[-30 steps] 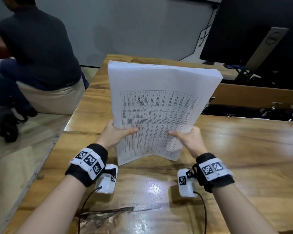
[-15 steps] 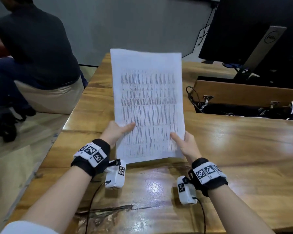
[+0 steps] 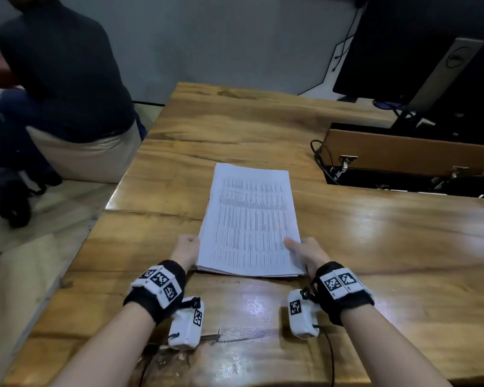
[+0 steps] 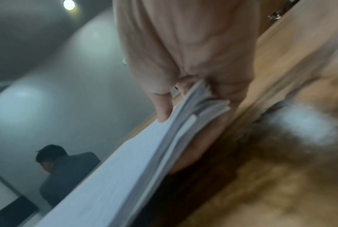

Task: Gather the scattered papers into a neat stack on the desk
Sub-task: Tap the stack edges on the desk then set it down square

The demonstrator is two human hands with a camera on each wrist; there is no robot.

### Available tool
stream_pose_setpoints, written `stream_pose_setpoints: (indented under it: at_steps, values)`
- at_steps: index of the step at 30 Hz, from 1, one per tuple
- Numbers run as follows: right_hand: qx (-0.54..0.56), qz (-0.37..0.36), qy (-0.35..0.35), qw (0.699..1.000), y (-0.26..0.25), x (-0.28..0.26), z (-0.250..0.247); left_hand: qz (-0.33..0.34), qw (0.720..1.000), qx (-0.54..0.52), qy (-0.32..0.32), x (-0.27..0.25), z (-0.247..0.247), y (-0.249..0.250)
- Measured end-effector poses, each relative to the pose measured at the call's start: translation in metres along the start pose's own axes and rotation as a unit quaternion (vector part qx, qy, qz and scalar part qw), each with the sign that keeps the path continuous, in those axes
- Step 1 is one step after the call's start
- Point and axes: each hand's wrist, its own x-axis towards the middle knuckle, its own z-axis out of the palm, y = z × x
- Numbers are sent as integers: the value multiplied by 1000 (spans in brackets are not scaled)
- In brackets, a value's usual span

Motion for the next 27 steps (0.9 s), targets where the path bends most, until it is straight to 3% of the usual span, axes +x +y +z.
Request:
stream_pose_setpoints:
  at_steps: [6,10,19,22,27]
  values:
    - [-15,8,22,1000,-1,-4,0,-30,999,-8,-17,-4,-8,-1]
    - [-18,8,0,1000,-6,-9,-1,-38,998,-27,-44,-12,-10,5]
    - [-26,9,35,999,-2,-8,2,-41,998,-29,-36,-13,-10,9]
    - [15,37,32,999,-2,-8,-2,-57,997,-33,-42,-12,-14,14]
    - [-38,-14,29,999,-2,-11,0,-43,996,18,-71,-10,-14,8]
